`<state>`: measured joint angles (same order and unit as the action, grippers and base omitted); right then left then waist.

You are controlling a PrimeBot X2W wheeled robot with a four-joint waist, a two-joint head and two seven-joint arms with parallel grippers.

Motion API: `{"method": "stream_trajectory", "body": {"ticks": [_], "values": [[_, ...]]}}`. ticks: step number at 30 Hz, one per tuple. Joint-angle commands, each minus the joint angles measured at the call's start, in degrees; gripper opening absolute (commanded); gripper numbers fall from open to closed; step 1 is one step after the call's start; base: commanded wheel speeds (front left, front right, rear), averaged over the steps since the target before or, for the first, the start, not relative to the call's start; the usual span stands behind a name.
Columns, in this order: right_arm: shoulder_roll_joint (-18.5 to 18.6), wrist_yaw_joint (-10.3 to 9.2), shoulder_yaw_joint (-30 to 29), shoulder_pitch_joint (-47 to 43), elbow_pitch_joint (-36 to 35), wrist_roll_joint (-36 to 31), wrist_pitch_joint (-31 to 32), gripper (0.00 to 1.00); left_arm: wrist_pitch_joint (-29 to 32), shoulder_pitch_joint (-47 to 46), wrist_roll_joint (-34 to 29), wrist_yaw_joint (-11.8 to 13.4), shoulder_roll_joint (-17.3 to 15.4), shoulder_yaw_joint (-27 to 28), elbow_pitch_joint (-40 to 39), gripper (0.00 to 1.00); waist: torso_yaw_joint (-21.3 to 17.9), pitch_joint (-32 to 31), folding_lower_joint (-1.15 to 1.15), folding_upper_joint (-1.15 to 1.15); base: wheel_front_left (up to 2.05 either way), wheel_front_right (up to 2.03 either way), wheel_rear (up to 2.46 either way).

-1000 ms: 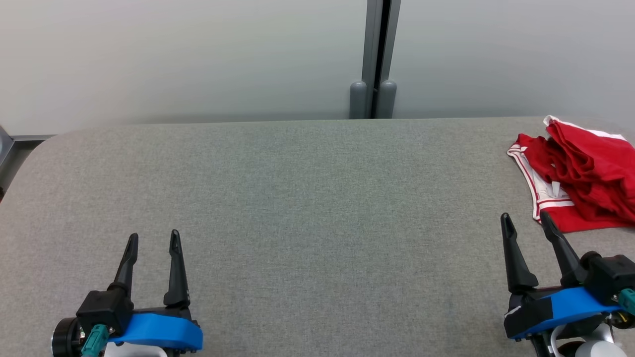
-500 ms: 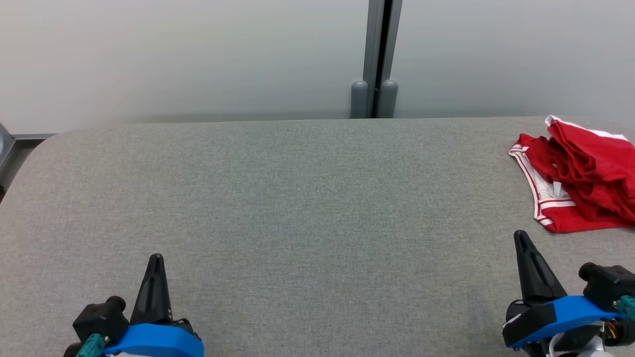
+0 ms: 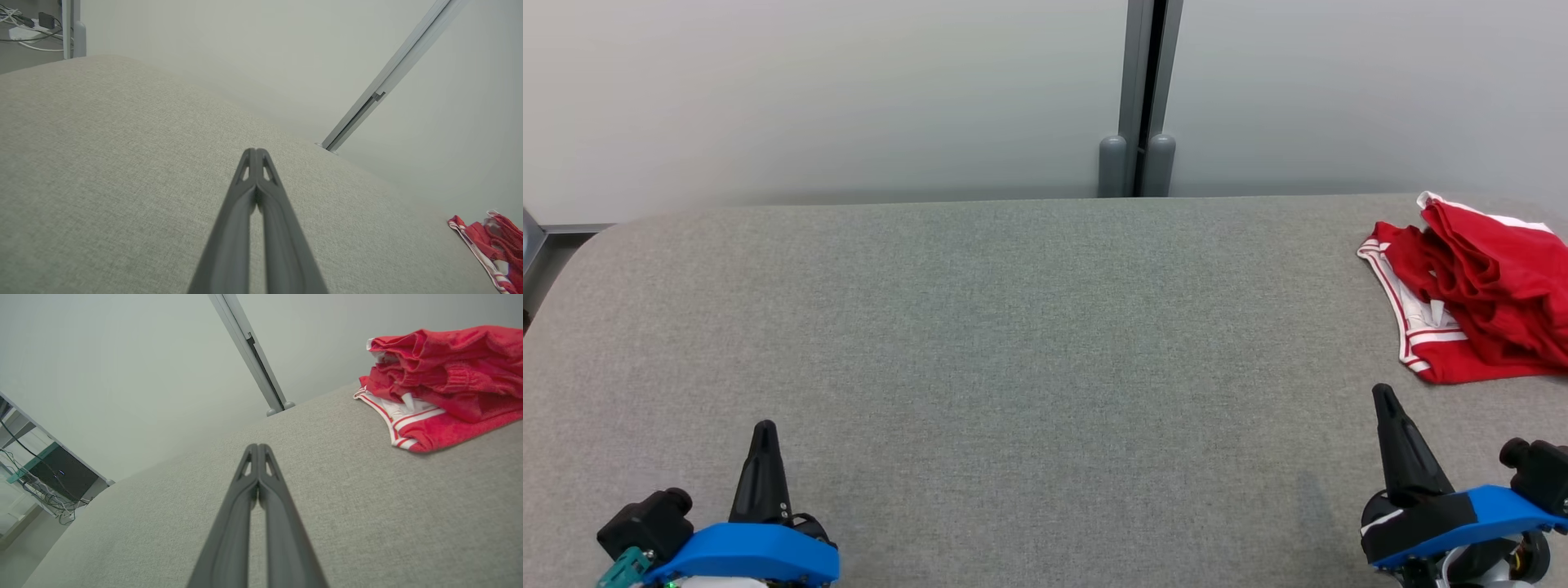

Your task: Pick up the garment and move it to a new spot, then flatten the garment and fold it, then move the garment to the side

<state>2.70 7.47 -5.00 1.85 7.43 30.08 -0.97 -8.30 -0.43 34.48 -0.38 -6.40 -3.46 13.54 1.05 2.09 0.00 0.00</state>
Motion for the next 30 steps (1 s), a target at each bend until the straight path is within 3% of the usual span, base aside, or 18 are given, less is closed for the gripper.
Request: {"method": "stream_trajectory", "body": {"ticks": [1,30], "values": [[0.20,0.02,-0.21,1.33,-0.50,2.21,0.23,0.00,0.42,-1.90,1.95,-0.47,-0.03,0.74,-0.67,0.00,-0.01,-0.02,0.00,0.00,0.00,0.00,0.00],[0.24,0.02,-0.73,2.73,2.15,25.30,3.01,0.00,5.97,-3.61,23.42,-3.10,1.32,4.36,-0.30,0.00,-0.30,-0.55,0.00,0.00,0.00,0.00,0.00]]}}
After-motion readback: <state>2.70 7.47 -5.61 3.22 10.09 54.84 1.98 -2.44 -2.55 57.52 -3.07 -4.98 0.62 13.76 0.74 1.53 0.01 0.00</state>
